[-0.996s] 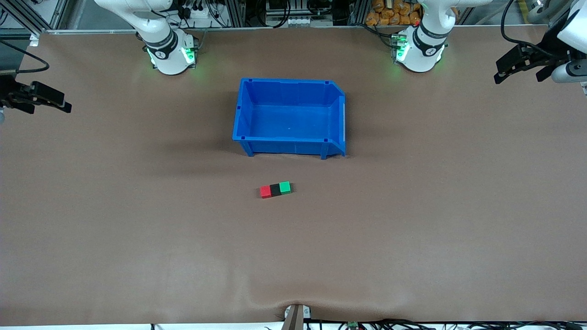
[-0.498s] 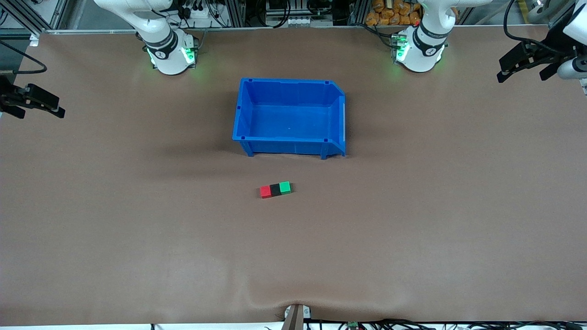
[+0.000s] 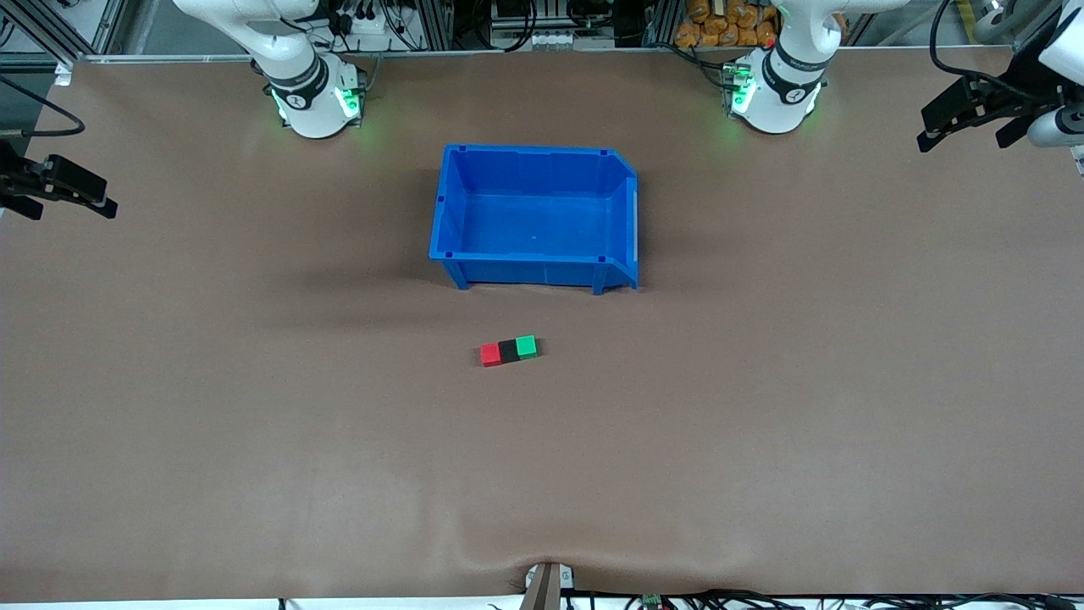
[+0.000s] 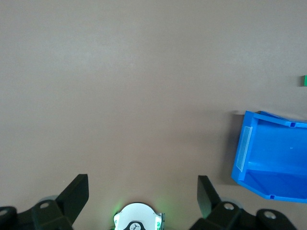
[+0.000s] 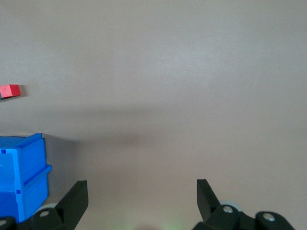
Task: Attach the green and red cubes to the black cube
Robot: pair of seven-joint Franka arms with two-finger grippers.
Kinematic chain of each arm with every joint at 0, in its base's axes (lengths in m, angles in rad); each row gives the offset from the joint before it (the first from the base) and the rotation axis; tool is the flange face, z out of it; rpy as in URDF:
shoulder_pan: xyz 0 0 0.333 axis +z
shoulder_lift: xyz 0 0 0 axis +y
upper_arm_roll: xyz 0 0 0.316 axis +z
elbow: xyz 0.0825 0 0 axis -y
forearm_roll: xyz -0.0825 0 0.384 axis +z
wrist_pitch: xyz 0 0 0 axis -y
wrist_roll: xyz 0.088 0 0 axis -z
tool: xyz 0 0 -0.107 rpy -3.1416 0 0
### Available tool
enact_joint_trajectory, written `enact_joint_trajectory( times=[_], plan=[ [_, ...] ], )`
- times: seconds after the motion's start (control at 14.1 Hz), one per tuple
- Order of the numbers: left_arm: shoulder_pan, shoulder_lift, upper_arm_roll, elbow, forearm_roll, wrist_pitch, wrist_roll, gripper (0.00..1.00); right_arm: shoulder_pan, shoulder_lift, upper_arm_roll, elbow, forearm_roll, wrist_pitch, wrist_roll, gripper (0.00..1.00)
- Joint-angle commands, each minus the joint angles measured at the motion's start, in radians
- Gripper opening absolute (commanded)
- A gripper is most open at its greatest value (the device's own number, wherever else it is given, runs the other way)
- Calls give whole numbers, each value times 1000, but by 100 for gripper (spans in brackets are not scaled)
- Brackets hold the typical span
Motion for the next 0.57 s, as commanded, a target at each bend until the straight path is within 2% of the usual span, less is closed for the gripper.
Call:
enact_joint_trajectory(
  times=[0.0,0.5],
  plan=[
    [9,14,-9,30,32,-29,24,100,3,-12,-2,-2,-16,-6,-5,100],
    [9,14,-14,31,32,-36,26,100,8,-4,-2,16,-15,-8,-3,100]
  ],
)
